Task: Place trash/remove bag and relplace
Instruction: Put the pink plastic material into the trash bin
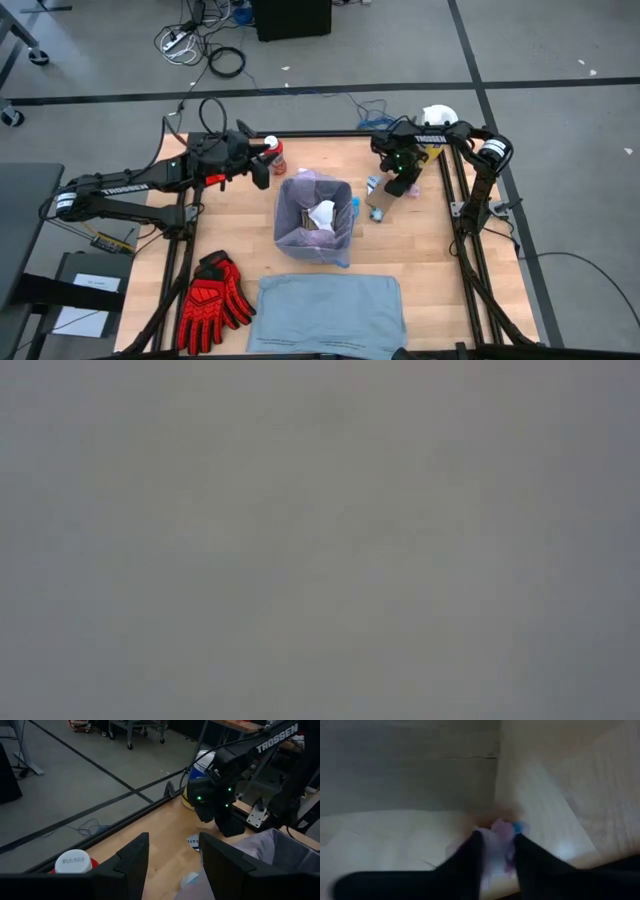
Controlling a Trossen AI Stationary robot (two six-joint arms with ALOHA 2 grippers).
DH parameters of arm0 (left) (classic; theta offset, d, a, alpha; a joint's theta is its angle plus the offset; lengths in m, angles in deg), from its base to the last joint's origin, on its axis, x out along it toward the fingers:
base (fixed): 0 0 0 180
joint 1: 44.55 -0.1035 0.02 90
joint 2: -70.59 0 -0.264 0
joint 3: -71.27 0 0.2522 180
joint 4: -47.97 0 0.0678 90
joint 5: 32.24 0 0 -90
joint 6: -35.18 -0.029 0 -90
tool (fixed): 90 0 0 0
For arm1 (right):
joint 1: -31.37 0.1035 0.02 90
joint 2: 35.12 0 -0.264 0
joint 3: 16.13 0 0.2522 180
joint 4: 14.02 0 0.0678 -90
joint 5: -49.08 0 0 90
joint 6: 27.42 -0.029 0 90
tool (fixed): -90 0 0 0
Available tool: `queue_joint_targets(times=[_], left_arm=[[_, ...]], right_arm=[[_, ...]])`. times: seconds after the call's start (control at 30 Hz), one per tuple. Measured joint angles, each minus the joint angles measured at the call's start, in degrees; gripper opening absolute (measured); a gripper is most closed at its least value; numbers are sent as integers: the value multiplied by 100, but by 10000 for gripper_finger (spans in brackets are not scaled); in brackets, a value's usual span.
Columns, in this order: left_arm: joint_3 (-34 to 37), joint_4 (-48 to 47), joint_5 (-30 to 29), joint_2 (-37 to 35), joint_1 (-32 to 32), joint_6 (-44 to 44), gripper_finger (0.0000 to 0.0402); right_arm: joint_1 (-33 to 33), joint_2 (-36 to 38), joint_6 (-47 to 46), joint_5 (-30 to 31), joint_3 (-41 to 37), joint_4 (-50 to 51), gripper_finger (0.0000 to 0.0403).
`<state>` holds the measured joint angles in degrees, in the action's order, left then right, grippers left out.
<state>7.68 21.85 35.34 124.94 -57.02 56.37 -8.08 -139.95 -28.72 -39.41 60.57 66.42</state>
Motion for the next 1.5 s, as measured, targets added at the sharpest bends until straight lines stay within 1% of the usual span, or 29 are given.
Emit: queue_joint_targets(times=[0.07,0.1,0.2,0.33,0.47,0.63,0.8,0.9,1.03,1.1,1.23,1.4,1.5], left_arm=[[0,0,-2,0,-4,0,183],[0,2,-2,0,-4,0,183],[0,2,0,0,-2,0,183],[0,2,-2,0,-4,2,184],[0,6,-2,2,-28,12,184],[0,134,-9,2,-28,43,184],[0,276,-60,2,-28,22,184],[0,288,-116,2,-28,20,184],[0,404,-133,2,-28,16,184],[0,413,-133,2,-28,15,184],[0,416,-133,2,-23,14,184],[0,385,-133,2,50,-3,184],[0,382,-129,2,61,-144,184]], right_arm=[[45,0,37,-77,61,47,26],[80,0,59,-111,103,56,15],[196,15,87,-130,304,116,12],[376,22,126,-246,904,472,2],[624,160,138,-388,1781,623,1],[944,427,145,-454,3077,593,1],[1196,717,150,-491,4259,130,1],[1353,867,190,-823,4714,-397,1],[1650,983,273,-1652,4861,-1359,1],[1840,982,297,-1917,4861,-1760,1],[2248,848,454,-2032,4859,-2175,0],[2770,575,1103,-2155,4853,-2186,0],[3032,400,1306,-2237,4853,-2191,1]])
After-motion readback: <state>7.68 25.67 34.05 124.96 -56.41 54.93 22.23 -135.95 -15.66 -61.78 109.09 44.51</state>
